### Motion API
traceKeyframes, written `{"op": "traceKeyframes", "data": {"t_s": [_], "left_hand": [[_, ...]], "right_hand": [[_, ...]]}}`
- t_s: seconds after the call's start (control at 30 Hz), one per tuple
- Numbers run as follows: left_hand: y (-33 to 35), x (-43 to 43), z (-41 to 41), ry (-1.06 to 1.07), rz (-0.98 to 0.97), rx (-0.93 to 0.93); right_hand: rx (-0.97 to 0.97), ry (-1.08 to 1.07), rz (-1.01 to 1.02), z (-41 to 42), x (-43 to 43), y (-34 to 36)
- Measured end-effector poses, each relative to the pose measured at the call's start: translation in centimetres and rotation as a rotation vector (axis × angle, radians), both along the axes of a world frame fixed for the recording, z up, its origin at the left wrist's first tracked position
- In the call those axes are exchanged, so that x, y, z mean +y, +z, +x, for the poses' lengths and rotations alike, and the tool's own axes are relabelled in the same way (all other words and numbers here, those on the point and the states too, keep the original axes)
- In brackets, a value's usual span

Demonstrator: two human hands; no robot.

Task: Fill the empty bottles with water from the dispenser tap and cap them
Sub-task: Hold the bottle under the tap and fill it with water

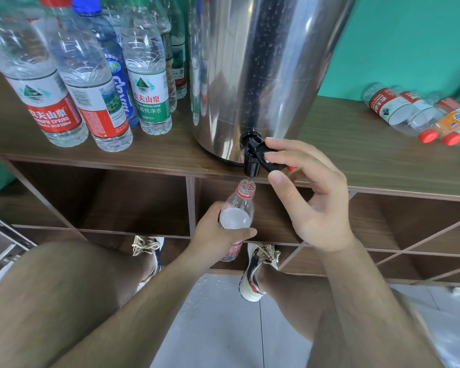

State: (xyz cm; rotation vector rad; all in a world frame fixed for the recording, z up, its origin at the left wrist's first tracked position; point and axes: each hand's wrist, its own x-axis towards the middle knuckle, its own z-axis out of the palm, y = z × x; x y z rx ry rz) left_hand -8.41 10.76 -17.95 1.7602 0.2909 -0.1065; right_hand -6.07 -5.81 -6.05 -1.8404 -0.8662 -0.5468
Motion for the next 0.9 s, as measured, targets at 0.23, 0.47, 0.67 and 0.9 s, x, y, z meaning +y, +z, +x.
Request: {"op": "traceKeyframes", "data": {"t_s": [0.23, 0.47, 0.67, 0.9], "left_hand": [[-0.04, -0.04, 0.04, -0.004, 0.003, 0.004], [-0.11, 0.01, -0.08, 0.001, -0.005, 0.005], [-0.09, 0.03, -0.06, -0.004, -0.010, 0.009], [-0.07, 0.00, -0.02, -0.001, -0.007, 0.010]], "right_hand": [[0.003, 0.004, 0.006, 0.02, 0.02, -0.03], [0.007, 0.000, 0.006, -0.02, -0.01, -0.02], [0.006, 0.002, 0.006, -0.01, 0.04, -0.08], [0.003, 0.004, 0.005, -0.02, 0.05, -0.12]]}}
